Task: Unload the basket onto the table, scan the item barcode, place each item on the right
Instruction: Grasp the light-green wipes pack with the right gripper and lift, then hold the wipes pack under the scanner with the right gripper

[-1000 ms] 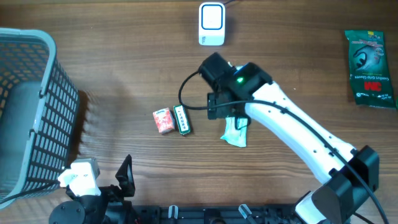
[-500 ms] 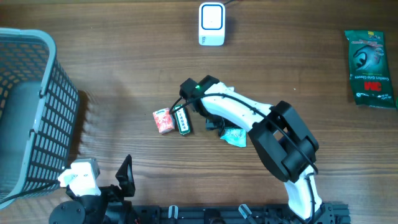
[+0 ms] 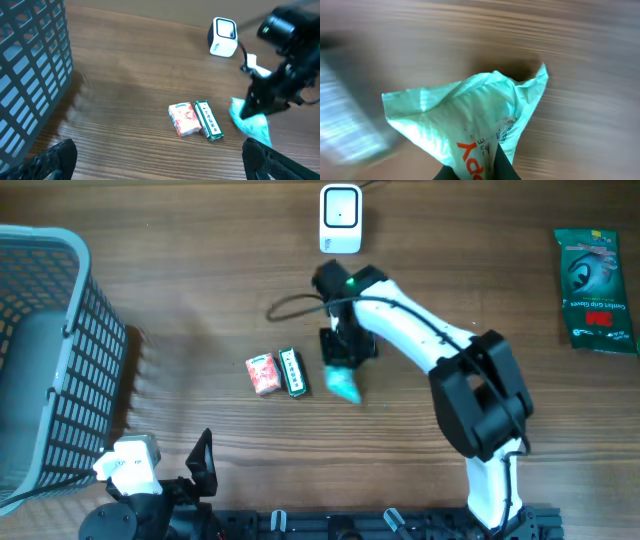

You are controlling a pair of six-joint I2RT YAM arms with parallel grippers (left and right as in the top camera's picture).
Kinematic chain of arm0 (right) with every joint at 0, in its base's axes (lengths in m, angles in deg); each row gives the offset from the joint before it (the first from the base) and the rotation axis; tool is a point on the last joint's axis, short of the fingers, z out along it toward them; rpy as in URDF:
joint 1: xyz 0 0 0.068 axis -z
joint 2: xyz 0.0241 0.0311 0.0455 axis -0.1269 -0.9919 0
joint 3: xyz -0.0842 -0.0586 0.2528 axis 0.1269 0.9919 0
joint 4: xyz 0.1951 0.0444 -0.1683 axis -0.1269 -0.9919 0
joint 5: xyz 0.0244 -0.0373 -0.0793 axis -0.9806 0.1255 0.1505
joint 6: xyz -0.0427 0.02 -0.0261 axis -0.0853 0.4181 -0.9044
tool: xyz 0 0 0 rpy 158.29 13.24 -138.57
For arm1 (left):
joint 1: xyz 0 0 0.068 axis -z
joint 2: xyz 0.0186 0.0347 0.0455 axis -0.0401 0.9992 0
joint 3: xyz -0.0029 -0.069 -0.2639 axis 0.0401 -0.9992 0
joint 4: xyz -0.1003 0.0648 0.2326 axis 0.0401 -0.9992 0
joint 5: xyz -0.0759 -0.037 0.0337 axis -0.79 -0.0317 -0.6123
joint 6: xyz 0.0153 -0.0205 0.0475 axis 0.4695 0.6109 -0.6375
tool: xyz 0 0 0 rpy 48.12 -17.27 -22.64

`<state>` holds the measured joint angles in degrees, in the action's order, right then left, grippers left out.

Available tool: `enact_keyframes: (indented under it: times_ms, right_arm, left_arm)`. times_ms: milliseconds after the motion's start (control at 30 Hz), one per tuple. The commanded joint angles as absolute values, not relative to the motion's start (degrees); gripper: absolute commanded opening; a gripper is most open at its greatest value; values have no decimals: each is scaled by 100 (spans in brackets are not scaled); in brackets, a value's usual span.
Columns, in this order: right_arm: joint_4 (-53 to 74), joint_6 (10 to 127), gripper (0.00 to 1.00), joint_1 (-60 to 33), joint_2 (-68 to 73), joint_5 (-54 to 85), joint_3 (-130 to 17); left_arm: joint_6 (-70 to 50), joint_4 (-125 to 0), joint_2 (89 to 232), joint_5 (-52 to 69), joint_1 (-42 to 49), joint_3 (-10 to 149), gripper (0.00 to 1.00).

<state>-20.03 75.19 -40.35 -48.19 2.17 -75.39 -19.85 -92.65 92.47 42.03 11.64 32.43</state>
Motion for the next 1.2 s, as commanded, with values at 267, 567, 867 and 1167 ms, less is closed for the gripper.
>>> enact_keyframes:
  times_ms: [267,567,867,1167]
  right_arm:
    - [-3011,8852,14,-3181,-4351,-5520,-7636]
    - [-2755,7311,4,-3167,-4351,-5806,-7636]
    - [-2716,5492,4,-2929,-4351,-2231,-7638]
    - [1465,6620,4,-2947,-4351,1192,-7644]
  left_arm:
    - [-2057,-9245,9203,4236,1144,3239,100]
    - [-2057,-9247,9203,4236,1144,3239,100]
    - [-2057,-9247,9203,4236,1144,3239,100]
    - [-2057,-9247,9203,4236,1144,3239,100]
